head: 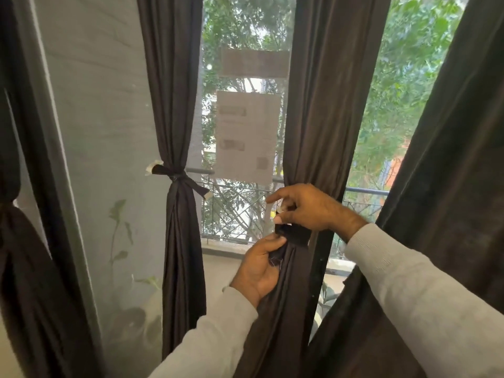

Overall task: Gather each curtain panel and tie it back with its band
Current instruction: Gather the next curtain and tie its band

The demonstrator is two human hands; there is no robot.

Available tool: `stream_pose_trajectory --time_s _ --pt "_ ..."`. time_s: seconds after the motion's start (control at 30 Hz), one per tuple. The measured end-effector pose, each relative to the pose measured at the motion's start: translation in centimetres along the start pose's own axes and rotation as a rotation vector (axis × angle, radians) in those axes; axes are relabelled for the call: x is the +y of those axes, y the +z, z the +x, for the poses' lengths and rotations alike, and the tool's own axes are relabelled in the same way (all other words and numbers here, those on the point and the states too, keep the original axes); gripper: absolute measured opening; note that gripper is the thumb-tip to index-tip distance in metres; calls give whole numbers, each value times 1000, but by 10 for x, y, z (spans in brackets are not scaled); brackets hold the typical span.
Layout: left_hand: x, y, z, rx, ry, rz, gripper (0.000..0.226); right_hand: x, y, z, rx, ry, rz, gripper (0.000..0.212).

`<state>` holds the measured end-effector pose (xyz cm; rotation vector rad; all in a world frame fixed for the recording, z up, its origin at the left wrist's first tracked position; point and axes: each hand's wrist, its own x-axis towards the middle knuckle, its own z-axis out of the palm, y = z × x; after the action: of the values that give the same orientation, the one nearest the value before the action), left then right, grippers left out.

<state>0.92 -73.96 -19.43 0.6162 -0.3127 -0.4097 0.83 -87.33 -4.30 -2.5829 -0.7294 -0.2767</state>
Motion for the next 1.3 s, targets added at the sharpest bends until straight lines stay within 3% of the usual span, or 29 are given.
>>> stream_pose_trajectory --time_s 0.1,0.3,0.47,0.63,0.8,0.97,1.07,1.17,1.3 --pt "3 8 -3 -13 12 -22 33 2 -6 1 -3 69 24 40" --pt "8 17 -1 131 96 259 32 7 -10 -7 56 71 24 25" --pt "14 10 -2 122 92 297 33 7 -10 -17 -75 26 -173 34" --pt "13 4 -2 119 91 308 39 21 -12 -32 -13 -31 -56 22" --pt "13 10 -6 69 121 321 33 21 -25 -33 -173 -8 -45 27" --pt "13 24 -1 257 125 422 11 27 -18 -38 -18 -56 -97 37" --pt "17 28 2 370 172 387 28 31 -11 -41 67 -131 -77 32" --pt "20 25 6 418 220 432 45 34 -9 -38 43 -149 -120 25" --pt "23 23 6 415 220 565 28 33 -8 -27 12 -156 -276 30"
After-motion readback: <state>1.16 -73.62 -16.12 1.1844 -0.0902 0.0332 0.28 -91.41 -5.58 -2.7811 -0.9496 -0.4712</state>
